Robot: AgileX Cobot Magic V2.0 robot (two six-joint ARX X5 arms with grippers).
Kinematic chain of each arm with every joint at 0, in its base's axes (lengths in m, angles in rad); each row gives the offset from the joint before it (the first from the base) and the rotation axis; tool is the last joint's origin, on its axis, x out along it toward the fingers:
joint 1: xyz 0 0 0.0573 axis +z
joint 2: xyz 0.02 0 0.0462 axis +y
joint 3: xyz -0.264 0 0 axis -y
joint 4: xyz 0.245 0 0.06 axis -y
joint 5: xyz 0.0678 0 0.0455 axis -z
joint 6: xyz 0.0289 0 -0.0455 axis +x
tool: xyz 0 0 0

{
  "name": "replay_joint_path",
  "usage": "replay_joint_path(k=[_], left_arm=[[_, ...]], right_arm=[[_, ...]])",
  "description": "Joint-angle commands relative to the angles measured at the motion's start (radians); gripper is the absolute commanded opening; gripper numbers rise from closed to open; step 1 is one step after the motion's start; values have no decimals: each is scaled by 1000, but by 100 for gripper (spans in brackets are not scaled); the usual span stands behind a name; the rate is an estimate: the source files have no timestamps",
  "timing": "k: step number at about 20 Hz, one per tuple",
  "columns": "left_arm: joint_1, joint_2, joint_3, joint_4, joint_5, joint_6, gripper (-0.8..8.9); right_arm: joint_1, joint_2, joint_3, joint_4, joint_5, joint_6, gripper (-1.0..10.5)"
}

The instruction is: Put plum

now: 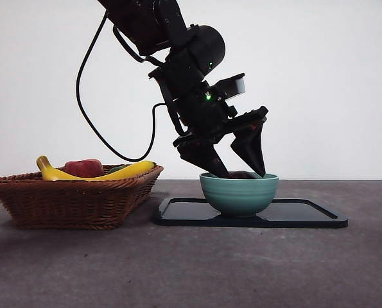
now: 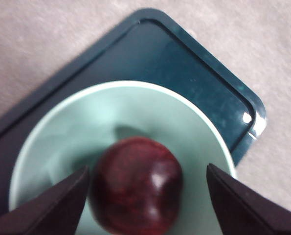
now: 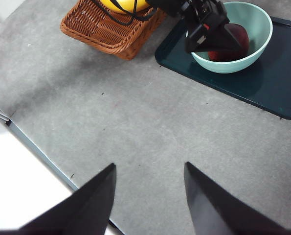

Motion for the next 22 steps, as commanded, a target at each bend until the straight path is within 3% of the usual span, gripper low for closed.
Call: replay_joint_path(k=[1, 13, 17, 22], left_arm=[[-9, 29, 28, -1, -11, 30, 375], [-14, 45, 28, -23, -11, 50, 369], [-17, 45, 28, -16, -11, 50, 218], [-16, 45, 48, -24, -11, 50, 214]], right_arm=[[5, 6, 6, 5, 3, 6, 221], [5, 6, 6, 6, 3, 3, 221], [5, 6, 6, 6, 3, 3, 221], [5, 6, 6, 6, 4, 1, 221]])
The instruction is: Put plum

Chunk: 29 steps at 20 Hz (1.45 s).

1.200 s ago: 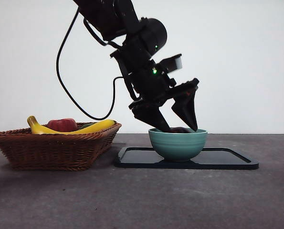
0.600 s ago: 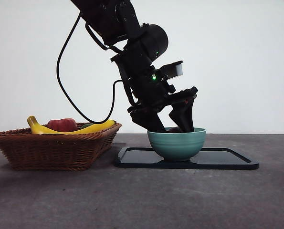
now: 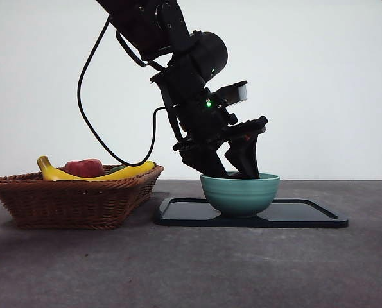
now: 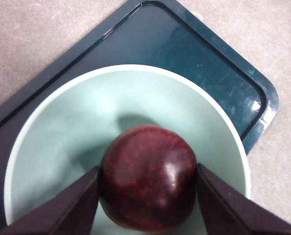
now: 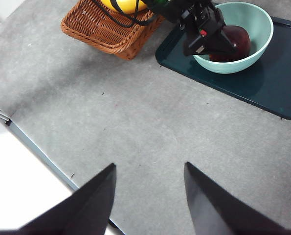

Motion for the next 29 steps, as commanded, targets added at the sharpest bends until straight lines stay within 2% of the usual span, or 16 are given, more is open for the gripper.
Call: replay_joint_path(k=[1, 4, 8, 11, 14, 24, 26, 29], left_arm=[[-10, 28, 62, -8, -3, 16, 214], [-10, 16, 127, -46, -3, 16, 214], [-6, -16, 271, -177, -3, 15, 214], [12, -89, 320, -210, -3, -23, 216], [44, -200, 320, -246, -3, -37, 216], [215, -518, 291, -547, -2, -28, 217], [241, -564, 246, -560, -2, -25, 217], [270, -657, 68, -488, -2, -26, 217]], right_arm=[[5, 6, 6, 6, 4, 1, 221], [5, 6, 6, 5, 4, 1, 221], [5, 6, 6, 6, 3, 1, 221], [5, 5, 6, 5, 3, 2, 221], [5, 5, 6, 5, 3, 3, 221], [5, 4, 6, 5, 3, -1, 222], [5, 4, 6, 6, 3, -2, 222], [5, 4, 6, 5, 3, -1, 222]])
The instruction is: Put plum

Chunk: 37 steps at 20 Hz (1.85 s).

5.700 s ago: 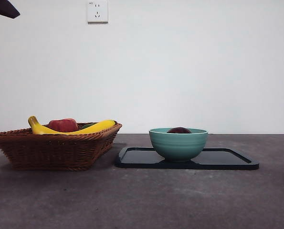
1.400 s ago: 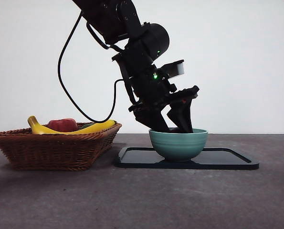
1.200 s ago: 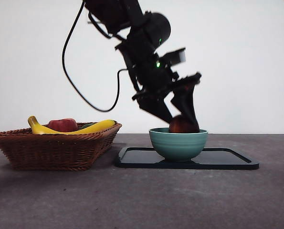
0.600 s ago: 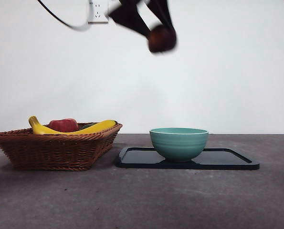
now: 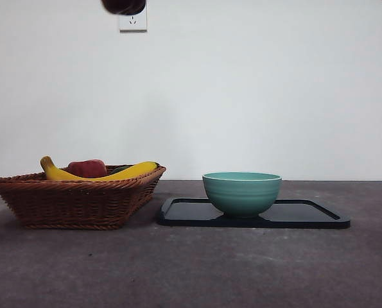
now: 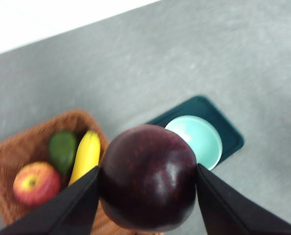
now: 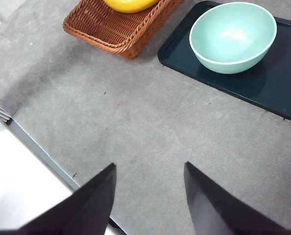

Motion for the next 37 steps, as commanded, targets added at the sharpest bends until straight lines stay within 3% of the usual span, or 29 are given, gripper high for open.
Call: replay_joint_path(k=[1, 5, 14, 28, 33, 37], left_arm=[[13, -54, -145, 84, -2, 4, 217], [47, -153, -431, 273, -3, 1, 217], [106, -134, -827, 660, -5, 21, 216], [110, 126, -858, 799, -28, 64, 219], [103, 145, -858, 797, -28, 62, 350], [103, 142, -856, 797, -28, 51, 400]], right_arm=[[5, 4, 6, 6, 3, -1, 222], [5, 4, 6, 6, 3, 0, 222], [5, 4, 6, 6, 3, 3, 221], [5, 4, 6, 8, 3, 4, 222], [5, 5, 6, 14, 3, 5, 222], [5, 5, 6, 14, 3, 4, 222]])
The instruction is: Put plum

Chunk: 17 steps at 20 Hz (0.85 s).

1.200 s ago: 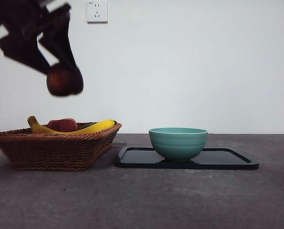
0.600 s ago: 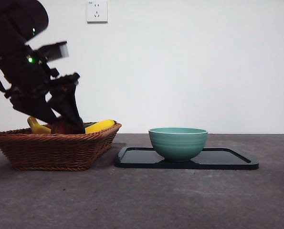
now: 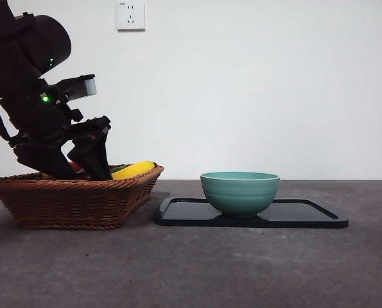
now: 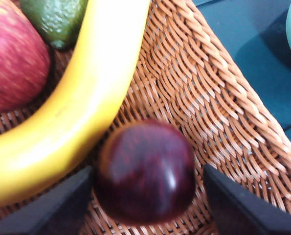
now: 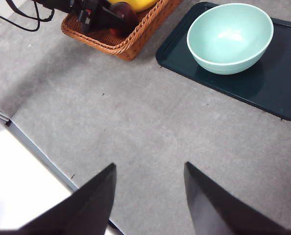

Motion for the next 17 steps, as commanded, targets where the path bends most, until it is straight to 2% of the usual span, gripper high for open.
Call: replay_joint_path(k=[1, 10, 13, 17], left_arm=[[-5, 16, 8, 3, -2, -4, 414], [-5, -146, 18, -18, -2, -31, 410], [-17, -251, 19, -94, 6, -31, 409], [-36, -404, 19, -238, 95, -38, 406]], right_arm=[[5, 5, 6, 11, 3, 4, 221], [5, 5, 6, 11, 3, 3, 222], [5, 5, 6, 11, 3, 3, 222], [5, 5, 6, 21, 3, 2, 222]])
